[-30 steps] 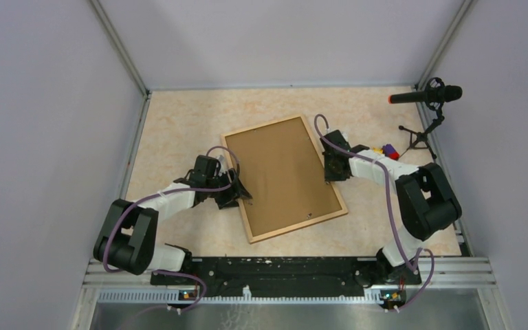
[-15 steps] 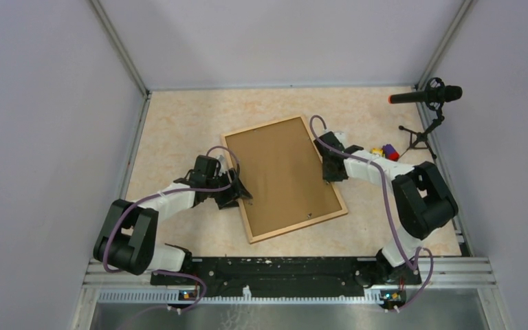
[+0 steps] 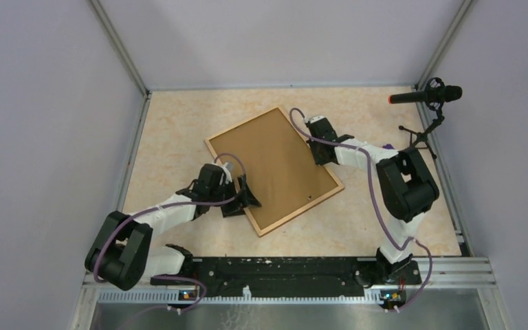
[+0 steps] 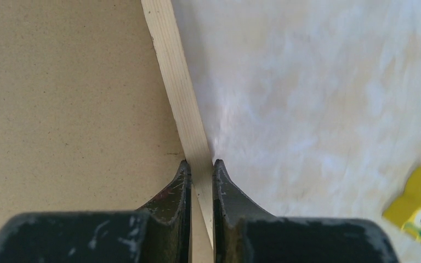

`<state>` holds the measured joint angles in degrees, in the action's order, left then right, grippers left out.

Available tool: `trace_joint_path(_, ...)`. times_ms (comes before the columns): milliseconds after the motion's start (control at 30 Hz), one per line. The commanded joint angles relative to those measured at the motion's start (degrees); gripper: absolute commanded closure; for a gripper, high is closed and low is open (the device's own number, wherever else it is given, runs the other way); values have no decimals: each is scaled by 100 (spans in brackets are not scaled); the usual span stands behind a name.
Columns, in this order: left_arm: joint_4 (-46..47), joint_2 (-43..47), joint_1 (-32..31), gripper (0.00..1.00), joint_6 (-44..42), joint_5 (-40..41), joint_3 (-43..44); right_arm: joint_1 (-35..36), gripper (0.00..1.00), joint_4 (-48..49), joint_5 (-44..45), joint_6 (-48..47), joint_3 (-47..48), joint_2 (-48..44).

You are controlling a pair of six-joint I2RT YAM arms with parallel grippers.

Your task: Put the photo into the frame

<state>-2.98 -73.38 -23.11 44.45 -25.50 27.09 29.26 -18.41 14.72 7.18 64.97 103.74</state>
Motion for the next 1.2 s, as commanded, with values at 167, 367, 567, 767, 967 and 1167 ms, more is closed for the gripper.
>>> trace_joint_path(167,742,84,-1456,6,227,-766,89,197,78,-157,-1117,-652,2003,1124)
trace_joint_path(367,-285,1176,-1402,1,-1047,943,1096,109,26,-1729,262,851,2529,295)
trace_joint_path(567,-735,1012,-1046,1,-1199,3644,2131,114,25,-2107,116,4525,966,-1012)
trace_joint_path(767,-886,218,-910,1,-1127,3716,3017,142,28,-1912,42,5766,156,-1103)
trace_joint_path(967,-940,-70,-907,1,-1023,2970,3036,155,39,-1826,-118,5672,158,-360)
trace_joint_path(1167,-960,-128,-914,1,-1303,2585,3024,159,65,-1461,-47,5475,-163,-183)
